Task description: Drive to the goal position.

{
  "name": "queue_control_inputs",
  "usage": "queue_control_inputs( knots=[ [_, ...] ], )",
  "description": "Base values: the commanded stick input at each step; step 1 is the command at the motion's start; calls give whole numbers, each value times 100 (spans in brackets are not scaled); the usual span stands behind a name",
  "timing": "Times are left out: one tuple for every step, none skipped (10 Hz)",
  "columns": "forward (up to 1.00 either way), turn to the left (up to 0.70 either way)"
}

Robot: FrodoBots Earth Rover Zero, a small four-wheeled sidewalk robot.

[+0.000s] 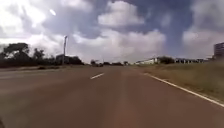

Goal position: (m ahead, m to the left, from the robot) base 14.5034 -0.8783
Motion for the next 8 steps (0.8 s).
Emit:
queue_control_inputs(
  knots=[
    [100,0],
    [100,0],
    [100,0],
    [100,0],
    [100,-6],
    [100,-28],
    [100,-40],
    [100,-40]
  ],
)
